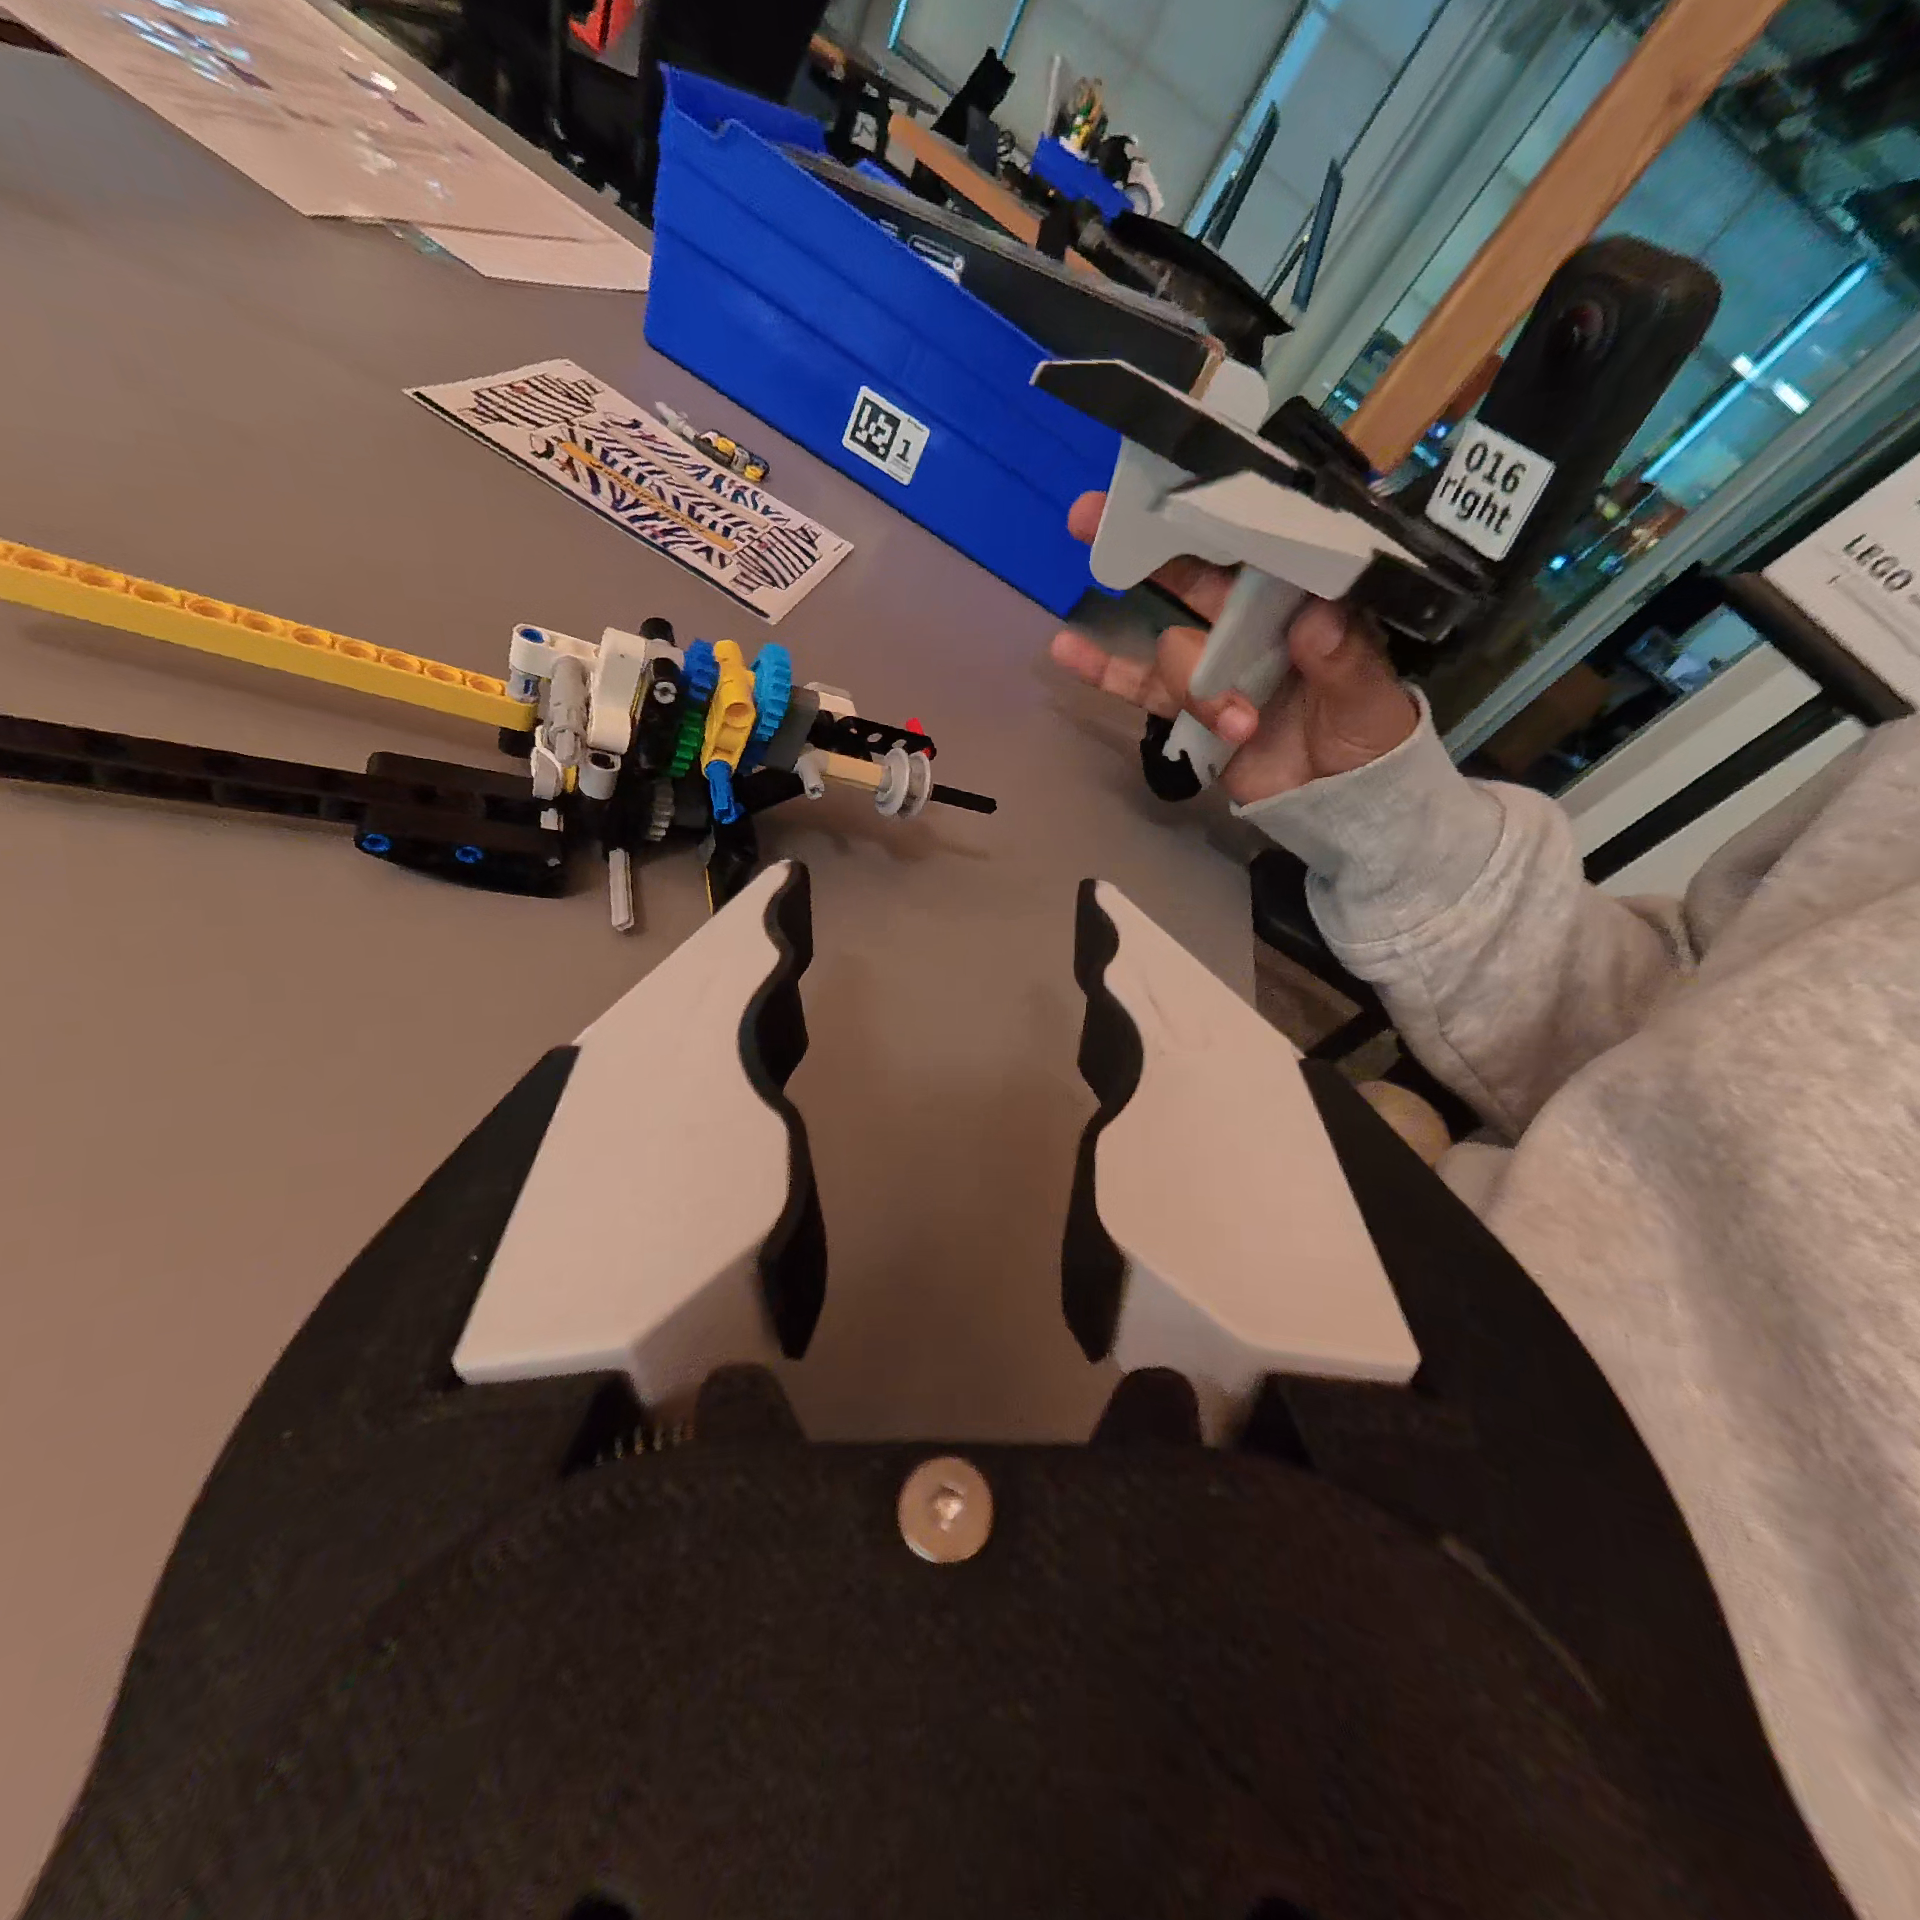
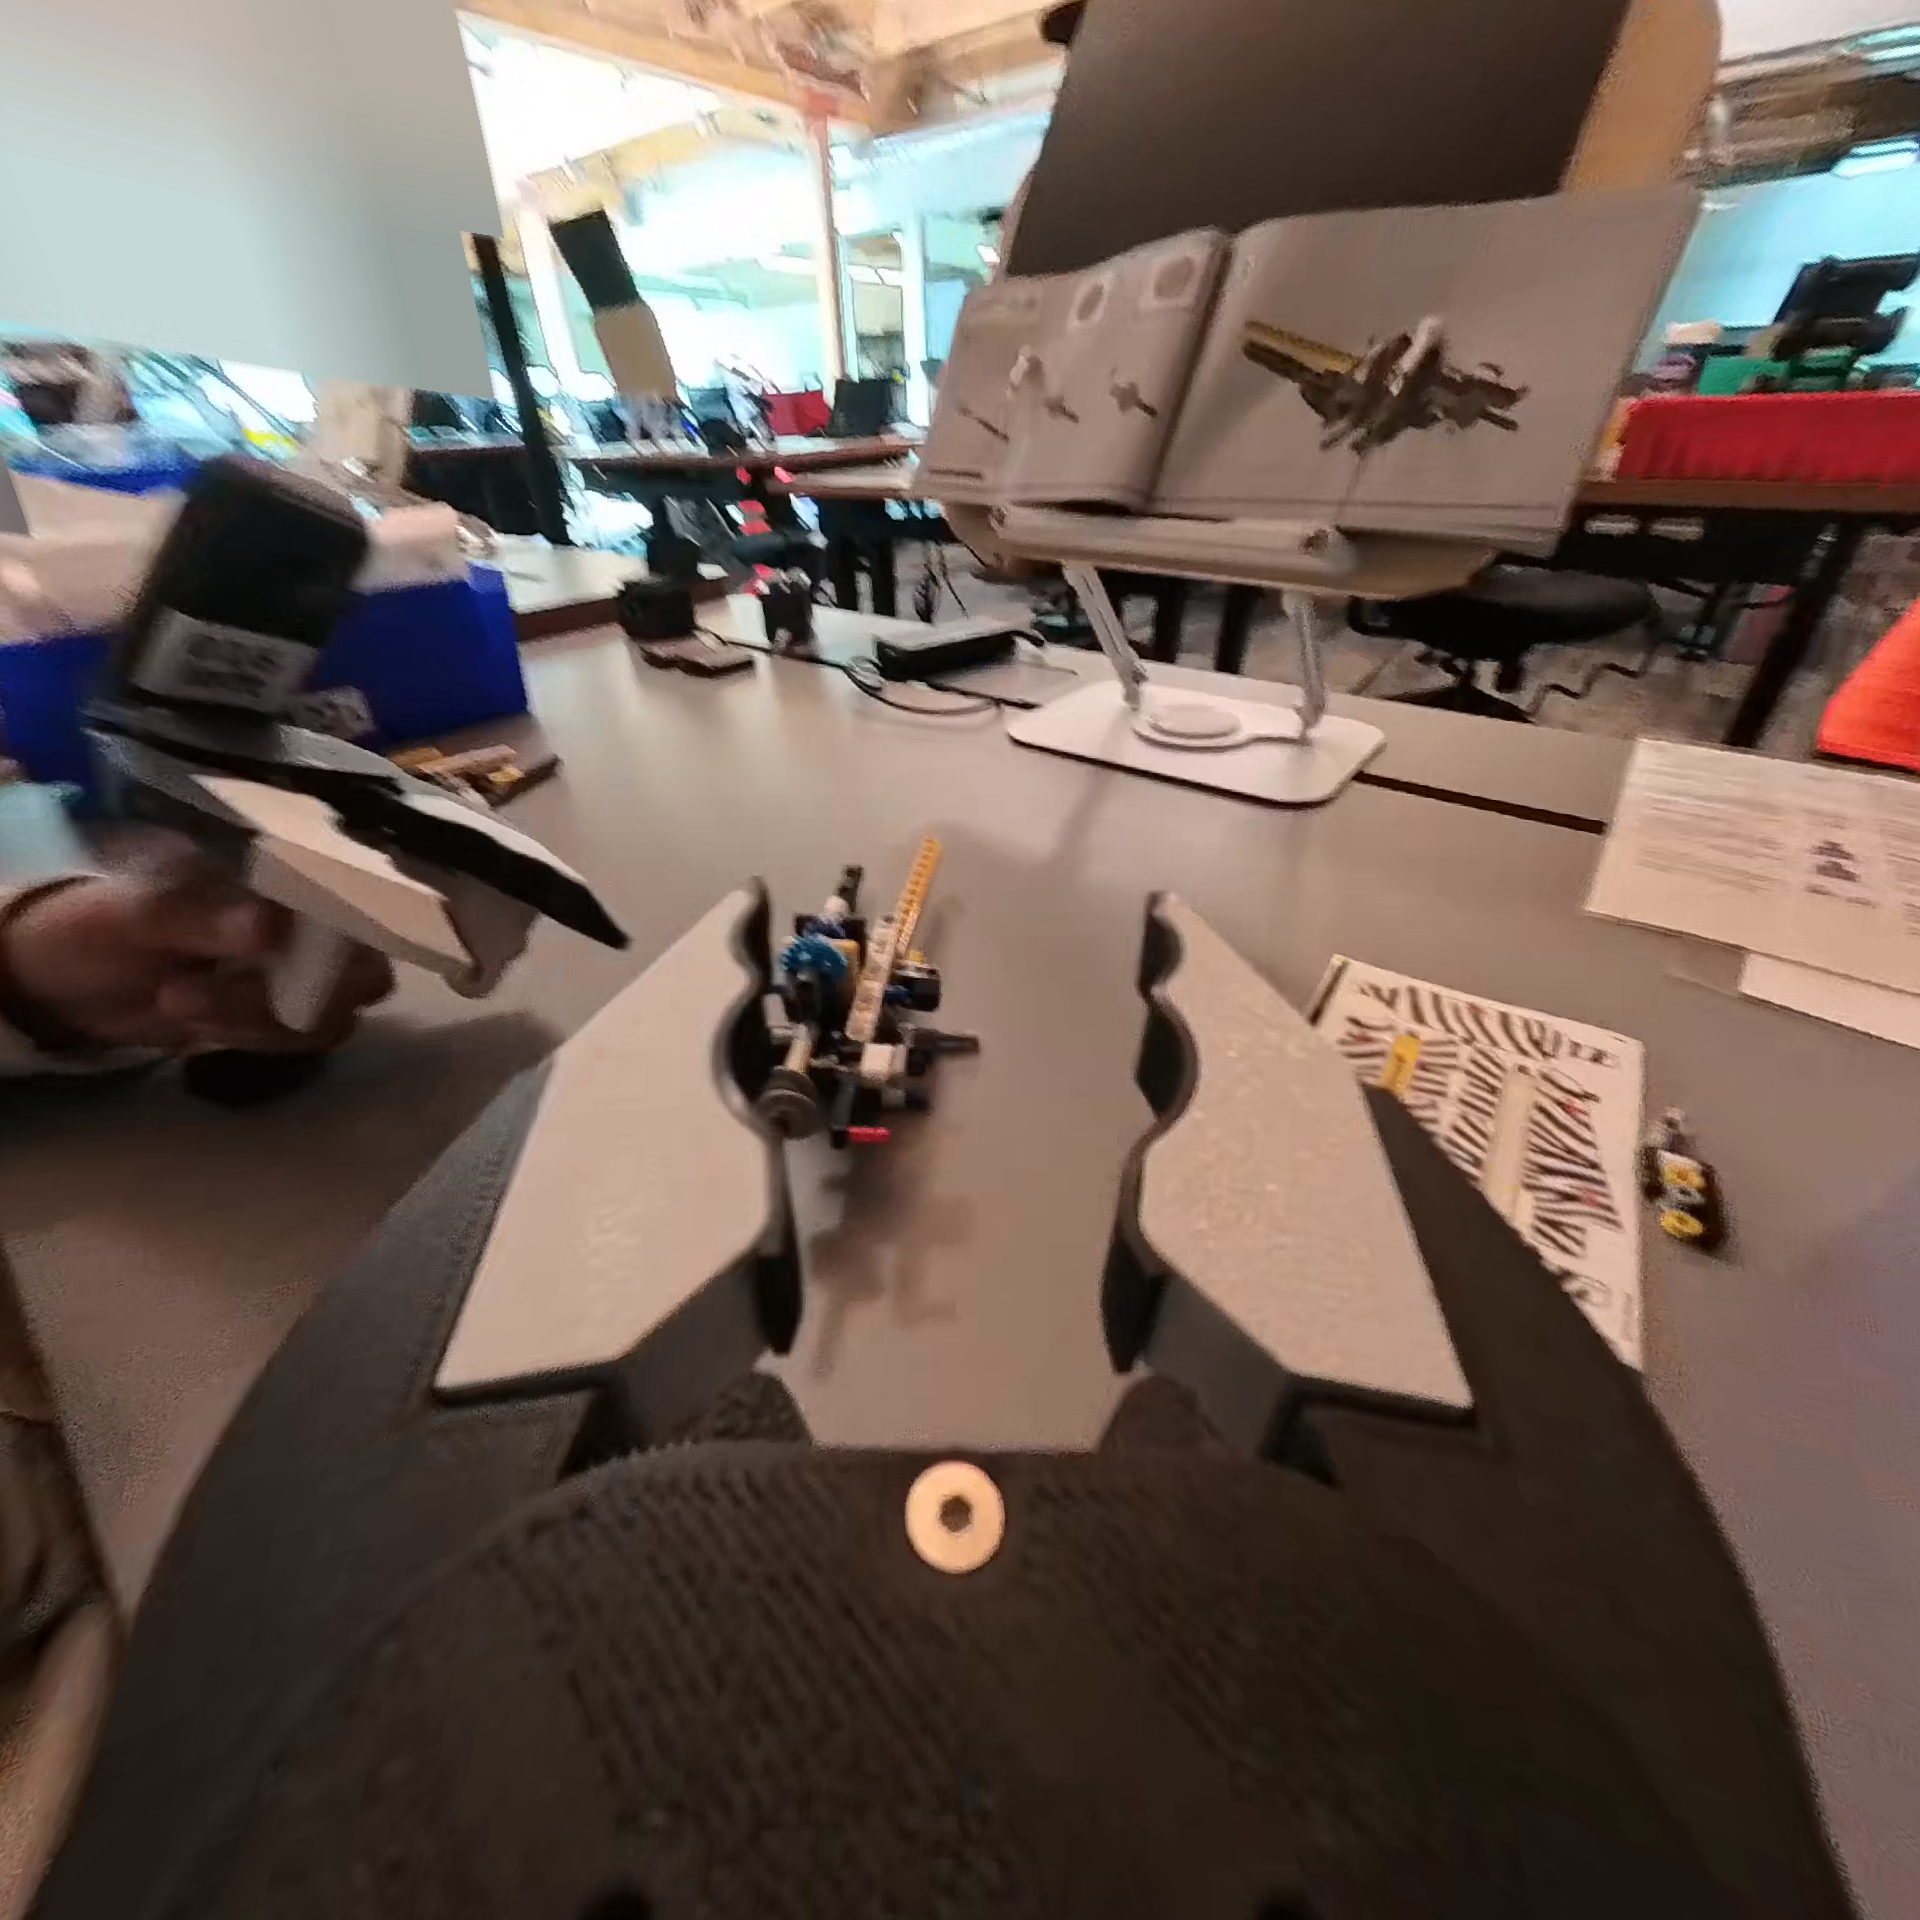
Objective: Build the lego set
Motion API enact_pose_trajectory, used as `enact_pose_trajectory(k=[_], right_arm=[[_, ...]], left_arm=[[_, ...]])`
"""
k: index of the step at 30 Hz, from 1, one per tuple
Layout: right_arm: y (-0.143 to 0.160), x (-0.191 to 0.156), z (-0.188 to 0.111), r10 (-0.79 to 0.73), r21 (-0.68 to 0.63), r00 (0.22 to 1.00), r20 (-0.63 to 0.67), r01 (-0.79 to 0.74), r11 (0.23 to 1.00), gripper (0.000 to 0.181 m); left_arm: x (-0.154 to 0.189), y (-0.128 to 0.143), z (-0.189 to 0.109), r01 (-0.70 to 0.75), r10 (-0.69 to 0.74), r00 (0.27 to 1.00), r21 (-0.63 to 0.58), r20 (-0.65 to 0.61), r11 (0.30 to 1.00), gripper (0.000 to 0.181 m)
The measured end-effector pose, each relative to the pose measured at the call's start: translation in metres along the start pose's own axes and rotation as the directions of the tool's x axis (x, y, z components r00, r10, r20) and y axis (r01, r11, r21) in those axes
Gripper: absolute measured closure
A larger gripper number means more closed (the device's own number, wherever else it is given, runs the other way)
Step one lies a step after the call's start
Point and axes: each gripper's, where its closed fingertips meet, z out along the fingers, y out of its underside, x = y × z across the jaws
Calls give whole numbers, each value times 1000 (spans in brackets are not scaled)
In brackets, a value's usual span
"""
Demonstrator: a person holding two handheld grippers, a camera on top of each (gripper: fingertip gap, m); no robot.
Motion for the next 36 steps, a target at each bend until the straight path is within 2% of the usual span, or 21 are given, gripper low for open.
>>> enact_pose_trajectory(k=[1, 2, 3, 8, 10, 13, 15, 20, 26, 28, 29, 31, 34, 35, 36], right_arm=[[6, 3, 3, -22, -31, 999, -28, 21, 999, 133], [13, 6, 5, -44, -69, 998, -53, 40, 997, 172], [20, 10, 8, -60, -109, 994, -87, 50, 993, 181], [26, 40, 7, -132, -174, 935, -329, 78, 982, 181], [26, 46, 4, -156, -187, 917, -367, 91, 978, 181], [31, 50, 2, -198, -227, 903, -380, 116, 967, 181], [36, 53, 2, -239, -255, 894, -378, 148, 955, 159], [53, 48, 8, -277, -342, 906, -321, 162, 926, 139], [52, 36, 10, -271, -321, 927, -260, 182, 930, 128], [48, 40, 10, -274, -305, 921, -276, 187, 934, 127], [44, 45, 11, -279, -291, 914, -294, 193, 937, 127], [30, 59, 17, -303, -270, 895, -327, 218, 938, 127], [-16, 75, 51, -381, -204, 868, -319, 330, 922, 130], [-35, 81, 67, -402, -160, 858, -320, 370, 915, 133], [-53, 88, 85, -413, -112, 850, -327, 399, 910, 134]], left_arm=[[1, 1, 1, -21, 21, 1000, -8, 10, 1000, 135], [1, 2, 2, -40, 41, 999, -16, 26, 999, 136], [-1, 2, 2, -57, 59, 997, -20, 58, 998, 135], [-8, -2, 5, -179, 182, 964, -33, 192, 983, 138], [-11, 0, 8, -208, 217, 948, -61, 231, 976, 142], [-12, 1, 12, -246, 262, 931, -92, 255, 965, 146], [-12, 3, 12, -257, 276, 924, -106, 265, 961, 150], [-15, 2, 12, -238, 257, 928, -103, 268, 966, 152], [-22, -1, 12, -191, 207, 935, -82, 287, 978, 150], [-27, -9, 11, -198, 202, 928, -45, 313, 979, 142], [-34, -19, 9, -233, 225, 905, -20, 361, 972, 137], [-56, -57, -1, -357, 299, 805, 16, 512, 934, 129], [-81, -154, -16, -540, 362, 624, 48, 692, 841, 123], [-88, -187, -16, -564, 350, 601, 71, 718, 823, 121], [-97, -217, -11, -562, 333, 609, 96, 720, 821, 117]])
